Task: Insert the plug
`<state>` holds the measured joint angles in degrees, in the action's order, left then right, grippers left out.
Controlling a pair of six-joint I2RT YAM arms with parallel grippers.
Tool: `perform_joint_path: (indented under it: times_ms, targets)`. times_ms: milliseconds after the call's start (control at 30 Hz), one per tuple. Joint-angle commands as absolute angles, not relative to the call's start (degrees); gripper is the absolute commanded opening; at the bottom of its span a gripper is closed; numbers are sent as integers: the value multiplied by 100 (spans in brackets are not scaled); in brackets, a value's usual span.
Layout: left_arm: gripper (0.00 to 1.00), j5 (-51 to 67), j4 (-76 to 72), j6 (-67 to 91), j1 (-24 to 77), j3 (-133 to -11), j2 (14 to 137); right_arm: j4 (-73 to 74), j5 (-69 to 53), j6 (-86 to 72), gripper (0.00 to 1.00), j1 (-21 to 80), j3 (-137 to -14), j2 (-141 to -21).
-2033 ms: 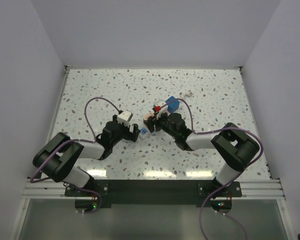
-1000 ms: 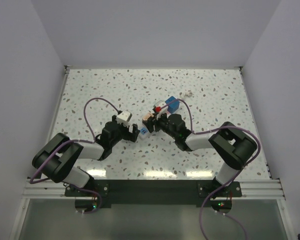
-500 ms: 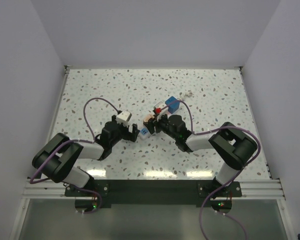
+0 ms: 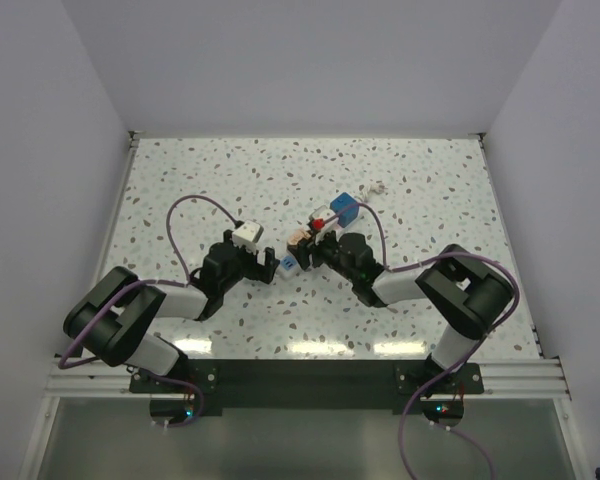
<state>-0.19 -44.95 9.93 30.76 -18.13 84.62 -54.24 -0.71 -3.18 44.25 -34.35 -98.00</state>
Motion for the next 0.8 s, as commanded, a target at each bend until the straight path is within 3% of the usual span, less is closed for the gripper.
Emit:
perform_joint_path:
  times_ms: [0, 767]
  targets:
    - [96, 105, -4711, 1020, 3015, -1819, 8332, -5230, 44, -158, 0, 4465, -3252, -9984]
    - [91, 290, -4623, 1028, 2927, -2074, 8780, -5318, 378, -325, 0, 4597, -2681, -10626]
